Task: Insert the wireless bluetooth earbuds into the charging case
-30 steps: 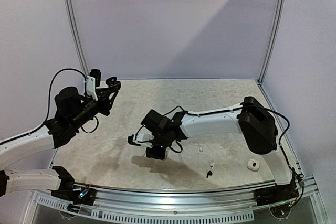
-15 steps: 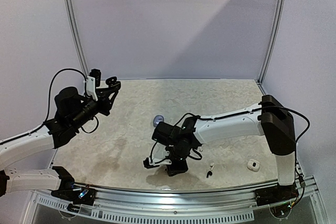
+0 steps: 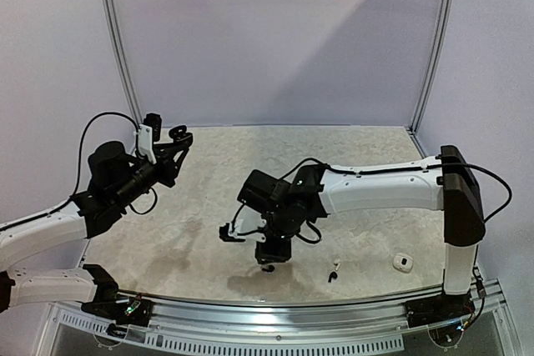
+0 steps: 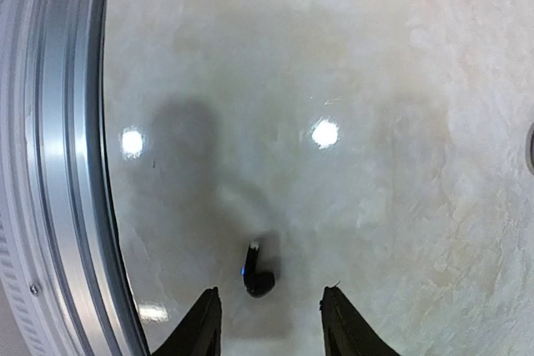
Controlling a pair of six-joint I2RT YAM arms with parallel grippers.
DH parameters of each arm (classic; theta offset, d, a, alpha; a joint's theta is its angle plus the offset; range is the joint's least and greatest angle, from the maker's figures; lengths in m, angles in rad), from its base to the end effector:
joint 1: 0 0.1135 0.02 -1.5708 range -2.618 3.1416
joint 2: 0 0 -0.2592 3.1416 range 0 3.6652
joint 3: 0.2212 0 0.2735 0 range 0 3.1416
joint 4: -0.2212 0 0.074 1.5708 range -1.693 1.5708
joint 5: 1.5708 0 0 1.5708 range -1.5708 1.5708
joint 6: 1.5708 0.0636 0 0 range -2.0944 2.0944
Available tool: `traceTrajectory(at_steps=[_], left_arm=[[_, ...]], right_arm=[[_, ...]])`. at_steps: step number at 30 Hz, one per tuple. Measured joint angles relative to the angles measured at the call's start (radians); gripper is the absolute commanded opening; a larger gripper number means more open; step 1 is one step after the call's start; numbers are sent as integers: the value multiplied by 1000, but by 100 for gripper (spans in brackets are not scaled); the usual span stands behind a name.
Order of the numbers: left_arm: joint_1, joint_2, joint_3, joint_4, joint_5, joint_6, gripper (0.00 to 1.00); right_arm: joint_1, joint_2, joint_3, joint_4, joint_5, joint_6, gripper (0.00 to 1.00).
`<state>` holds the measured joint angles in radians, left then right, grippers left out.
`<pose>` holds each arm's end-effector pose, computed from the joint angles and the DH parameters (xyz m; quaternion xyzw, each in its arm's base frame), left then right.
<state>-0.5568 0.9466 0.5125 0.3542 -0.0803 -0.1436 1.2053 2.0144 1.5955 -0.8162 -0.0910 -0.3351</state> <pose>0.2343 -0.1398 0.2551 0.1240 0.7242 -0.2048 0.6467 0.1535 0.4174 0.1642 -0.6912 0.7017 0.1110 0.1324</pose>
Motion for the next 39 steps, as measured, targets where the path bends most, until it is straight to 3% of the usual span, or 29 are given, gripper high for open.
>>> traceTrajectory(at_steps=[4,13,39], left_arm=[[0,-5,-3,0,-3,0,0],[0,-6,-5,7,2,-3,0],[0,-7,-22,8,4,-11,0]], right_arm=[[0,14,11,89,10,200,16],[0,161,15,146,103,538,9],[58,139,-1,42,104,639,6]])
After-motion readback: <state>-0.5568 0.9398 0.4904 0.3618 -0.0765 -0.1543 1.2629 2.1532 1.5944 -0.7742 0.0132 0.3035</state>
